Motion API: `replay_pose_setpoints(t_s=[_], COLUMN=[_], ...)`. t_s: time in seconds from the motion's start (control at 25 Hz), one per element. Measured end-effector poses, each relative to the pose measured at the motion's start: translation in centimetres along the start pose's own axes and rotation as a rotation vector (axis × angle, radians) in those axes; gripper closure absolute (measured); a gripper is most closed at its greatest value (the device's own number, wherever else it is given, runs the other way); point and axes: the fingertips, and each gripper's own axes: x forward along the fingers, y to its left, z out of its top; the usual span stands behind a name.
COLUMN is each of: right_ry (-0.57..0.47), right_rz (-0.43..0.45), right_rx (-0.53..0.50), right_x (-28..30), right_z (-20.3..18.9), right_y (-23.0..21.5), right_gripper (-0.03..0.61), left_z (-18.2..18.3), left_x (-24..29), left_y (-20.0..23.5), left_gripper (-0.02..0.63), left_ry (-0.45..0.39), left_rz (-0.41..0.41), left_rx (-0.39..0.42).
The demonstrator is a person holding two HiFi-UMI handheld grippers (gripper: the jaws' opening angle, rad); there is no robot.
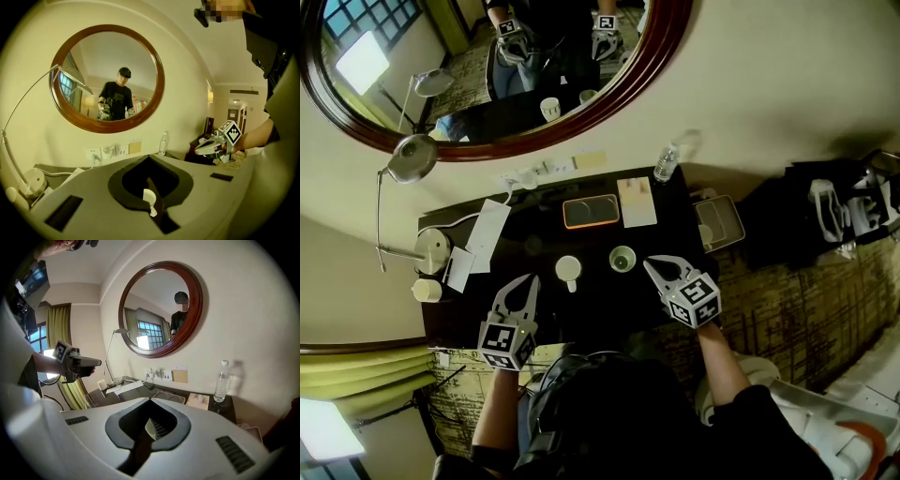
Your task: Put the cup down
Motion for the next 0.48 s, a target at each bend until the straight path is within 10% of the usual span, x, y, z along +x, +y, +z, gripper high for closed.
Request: replay_pose_setpoints(t_s=[0.48], right_ry=[0.022], right_rz=[0.0], right_rx=[-0.063], right_x=[0.5], right_z=[-2.4], right_y=[-0.9], right_gripper=[0.473], left_z=[0.1], left_x=[0.3], left_y=[-0.7], left_gripper=[0.627], left_ry=[0.007], left_rz=[-0.01], left_rx=[0.017])
